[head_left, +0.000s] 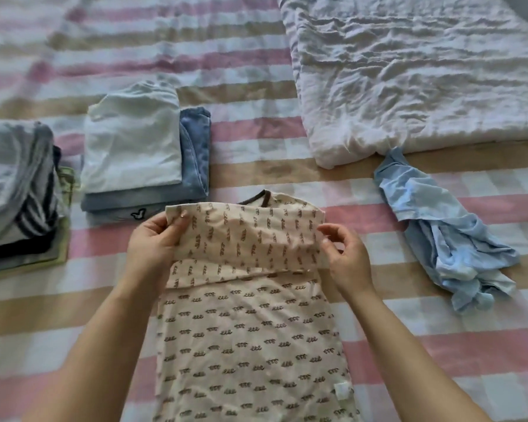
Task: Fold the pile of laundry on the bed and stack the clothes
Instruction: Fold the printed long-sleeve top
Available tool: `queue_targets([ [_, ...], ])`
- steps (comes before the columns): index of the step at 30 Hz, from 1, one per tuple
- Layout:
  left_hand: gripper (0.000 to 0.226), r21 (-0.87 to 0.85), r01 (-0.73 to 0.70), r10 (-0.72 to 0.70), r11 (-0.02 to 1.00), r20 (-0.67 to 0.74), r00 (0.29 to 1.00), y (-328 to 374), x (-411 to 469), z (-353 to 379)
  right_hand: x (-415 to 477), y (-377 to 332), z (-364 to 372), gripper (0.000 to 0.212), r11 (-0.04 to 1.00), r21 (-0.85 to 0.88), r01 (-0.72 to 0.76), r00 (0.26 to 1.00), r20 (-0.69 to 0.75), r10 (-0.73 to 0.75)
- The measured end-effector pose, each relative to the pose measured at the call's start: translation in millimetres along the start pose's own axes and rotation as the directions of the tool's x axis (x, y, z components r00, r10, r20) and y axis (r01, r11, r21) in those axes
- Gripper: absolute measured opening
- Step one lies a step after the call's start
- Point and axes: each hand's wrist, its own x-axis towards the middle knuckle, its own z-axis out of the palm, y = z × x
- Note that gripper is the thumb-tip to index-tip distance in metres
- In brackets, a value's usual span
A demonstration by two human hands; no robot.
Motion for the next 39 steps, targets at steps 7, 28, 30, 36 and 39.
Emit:
queue_targets([
  [7, 0.009, 0.018, 0.195, -0.19, 0.981, -0.153, 0.97, -53.3, 42.8, -87.3, 35.0, 20.9, 42.5, 0.033, 0.968, -0.2, -0.152, 0.988, -0.063, 0.142],
  [28, 0.057, 0.421, -0.028, 0.18, 0.906, -0.327, 0.928, -107.5, -8.3, -73.0, -2.8, 39.2, 21.7, 0.016, 0.921, -0.348, -0.174, 0.982, -0.136, 0.134],
  [30, 0.058, 0.385, 0.015, 0.136, 0.923, -0.363, 0.922, -119.7, -34.3, -76.1, -36.8, 44.1, 16.1, 0.013, 0.942, -0.286, -0.173, 0.983, -0.106, 0.148],
  [36, 0.046, 0.424, 0.146, 0.032, 0.894, -0.385, 0.922, -157.1, -124.1, -89.1, -154.7, 70.8, -2.8, 0.025, 0.938, -0.249, -0.242, 0.97, -0.049, 0.238],
  [39, 0.033, 0.454, 0.211, -0.007, 0.866, -0.411, 0.912, -175.0, -156.7, -95.9, -193.1, 84.8, -9.1, 0.032, 0.924, -0.228, -0.306, 0.952, -0.048, 0.303],
])
